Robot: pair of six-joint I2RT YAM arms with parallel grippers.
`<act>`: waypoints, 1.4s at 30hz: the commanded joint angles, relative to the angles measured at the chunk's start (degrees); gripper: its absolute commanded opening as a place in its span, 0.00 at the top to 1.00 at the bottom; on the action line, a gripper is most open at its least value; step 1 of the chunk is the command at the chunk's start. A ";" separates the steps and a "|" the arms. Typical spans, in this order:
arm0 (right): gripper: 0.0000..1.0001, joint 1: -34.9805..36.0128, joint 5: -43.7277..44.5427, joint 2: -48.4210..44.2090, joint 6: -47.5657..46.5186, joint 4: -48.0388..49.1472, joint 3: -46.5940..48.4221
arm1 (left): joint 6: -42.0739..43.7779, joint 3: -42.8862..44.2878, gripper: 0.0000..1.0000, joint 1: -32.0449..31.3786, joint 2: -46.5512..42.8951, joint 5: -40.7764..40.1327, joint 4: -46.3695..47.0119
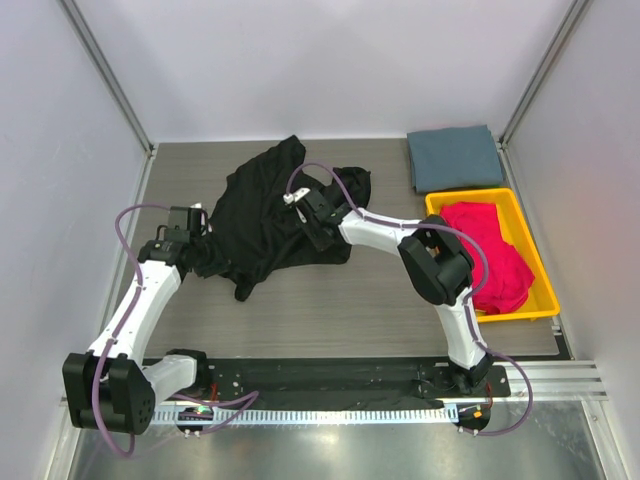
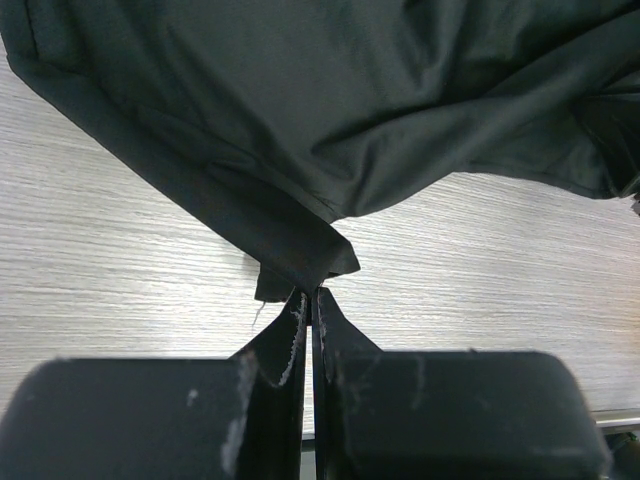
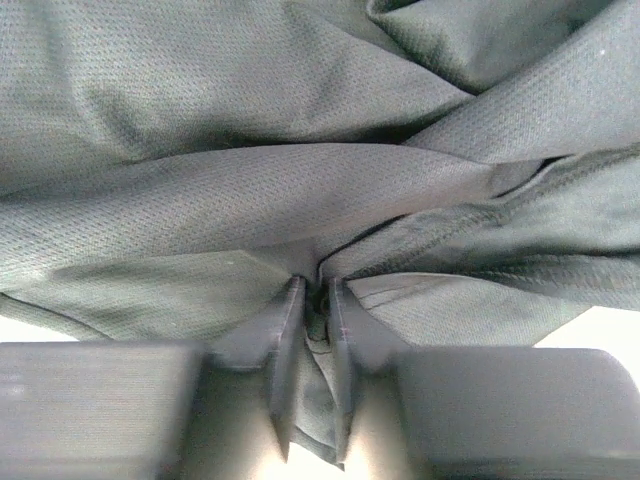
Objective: Fold and stack the t-shirts
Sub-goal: Flatten the tshirt out
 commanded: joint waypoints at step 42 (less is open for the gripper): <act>0.99 -10.87 12.20 -28.60 23.43 -8.19 -25.88 | 1.04 2.24 1.00 0.24 -5.25 -8.99 -3.11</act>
